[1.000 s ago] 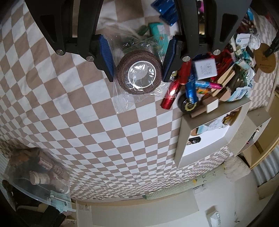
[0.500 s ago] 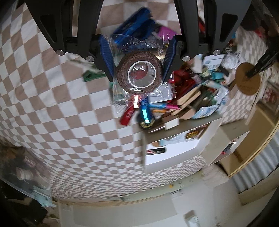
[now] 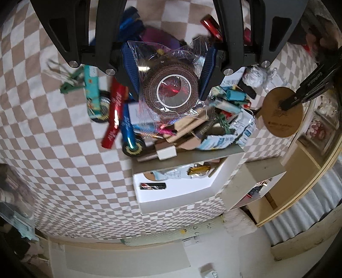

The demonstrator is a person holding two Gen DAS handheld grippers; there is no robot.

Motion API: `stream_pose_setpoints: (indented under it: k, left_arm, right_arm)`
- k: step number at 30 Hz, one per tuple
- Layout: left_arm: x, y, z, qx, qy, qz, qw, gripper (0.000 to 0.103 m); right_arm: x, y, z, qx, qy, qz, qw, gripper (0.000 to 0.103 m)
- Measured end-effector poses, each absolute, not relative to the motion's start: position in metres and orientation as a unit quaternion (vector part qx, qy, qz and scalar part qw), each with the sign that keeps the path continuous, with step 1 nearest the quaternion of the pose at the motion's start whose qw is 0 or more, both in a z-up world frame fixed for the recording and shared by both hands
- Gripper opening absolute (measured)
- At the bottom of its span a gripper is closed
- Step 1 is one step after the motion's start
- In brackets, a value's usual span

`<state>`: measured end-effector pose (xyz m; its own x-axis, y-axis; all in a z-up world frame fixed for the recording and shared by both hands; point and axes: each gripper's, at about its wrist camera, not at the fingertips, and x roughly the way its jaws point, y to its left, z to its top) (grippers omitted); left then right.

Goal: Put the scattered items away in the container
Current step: 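Lift the cork coaster with the left tool while the right tool lifts the bagged tape roll, then carry both items over the white tray and release them inside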

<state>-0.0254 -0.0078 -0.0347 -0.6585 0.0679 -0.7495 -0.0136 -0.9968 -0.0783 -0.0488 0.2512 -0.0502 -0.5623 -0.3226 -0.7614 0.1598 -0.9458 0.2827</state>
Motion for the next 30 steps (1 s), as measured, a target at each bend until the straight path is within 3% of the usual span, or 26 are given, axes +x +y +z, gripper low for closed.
stream_pose_setpoints:
  k: [30]
  left_arm:
    - [-0.179, 0.033, 0.013, -0.371, -0.026, 0.925, 0.082, 0.008]
  right_arm:
    - [-0.186, 0.225, -0.014, 0.423, -0.107, -0.890, 0.134, 0.054]
